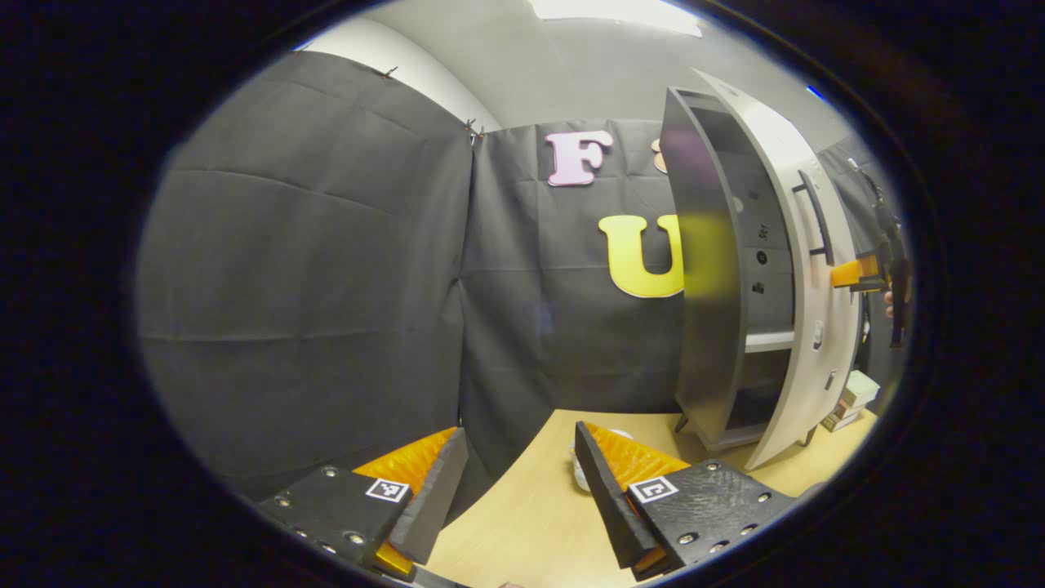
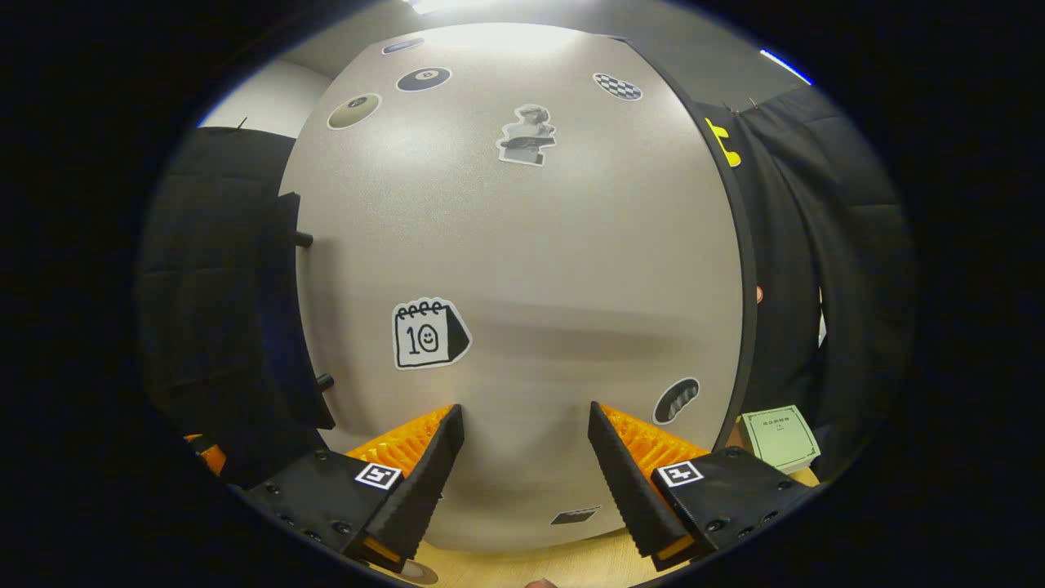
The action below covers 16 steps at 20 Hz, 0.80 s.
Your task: Open the cabinet door with the right hand, grasp the bottle in the cabinet with the left hand and place it on the coaster, then close the cabinet door with the right hand.
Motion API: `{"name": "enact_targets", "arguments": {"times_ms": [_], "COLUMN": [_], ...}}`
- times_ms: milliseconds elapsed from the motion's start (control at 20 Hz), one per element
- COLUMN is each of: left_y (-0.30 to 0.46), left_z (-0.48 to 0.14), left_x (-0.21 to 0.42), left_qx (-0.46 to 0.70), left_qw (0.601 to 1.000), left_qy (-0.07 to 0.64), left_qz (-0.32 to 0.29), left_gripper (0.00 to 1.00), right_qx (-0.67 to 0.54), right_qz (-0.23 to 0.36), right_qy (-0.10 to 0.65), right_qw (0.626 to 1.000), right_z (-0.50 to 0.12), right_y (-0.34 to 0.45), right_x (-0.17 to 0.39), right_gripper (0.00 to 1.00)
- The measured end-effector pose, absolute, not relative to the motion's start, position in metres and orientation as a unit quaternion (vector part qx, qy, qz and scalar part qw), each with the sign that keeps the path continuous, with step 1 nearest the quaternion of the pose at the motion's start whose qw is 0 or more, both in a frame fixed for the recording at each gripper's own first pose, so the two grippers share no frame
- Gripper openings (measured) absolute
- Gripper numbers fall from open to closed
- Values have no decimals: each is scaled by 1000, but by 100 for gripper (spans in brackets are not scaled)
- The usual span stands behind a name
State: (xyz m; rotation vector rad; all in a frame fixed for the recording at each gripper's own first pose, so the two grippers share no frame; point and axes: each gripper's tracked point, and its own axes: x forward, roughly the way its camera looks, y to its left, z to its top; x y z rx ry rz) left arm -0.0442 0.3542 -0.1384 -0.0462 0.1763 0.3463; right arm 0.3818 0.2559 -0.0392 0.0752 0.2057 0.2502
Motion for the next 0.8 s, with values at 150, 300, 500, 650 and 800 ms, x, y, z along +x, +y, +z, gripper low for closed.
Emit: {"name": "enact_targets", "arguments": {"times_ms": [150,300,500,650,800], "left_y": [356,353,342,325,299], "left_z": [-138,-137,-134,-129,-115], "left_x": [-49,-49,-46,-39,-27], "left_qx": [-25,-23,-27,-28,-26], "left_qw": [980,980,980,981,984], "left_qy": [88,91,92,92,89], "left_qz": [177,178,172,166,150], "left_gripper": [80,80,80,80,80], "right_qx": [39,47,51,44,44], "right_qz": [118,115,113,121,135], "right_qy": [99,96,92,94,84], "right_qw": [987,988,988,987,986], "right_z": [-41,-44,-47,-46,-26], "right_y": [262,264,265,268,250], "right_x": [395,404,414,410,397], "right_gripper": [98,98,98,97,98]}}
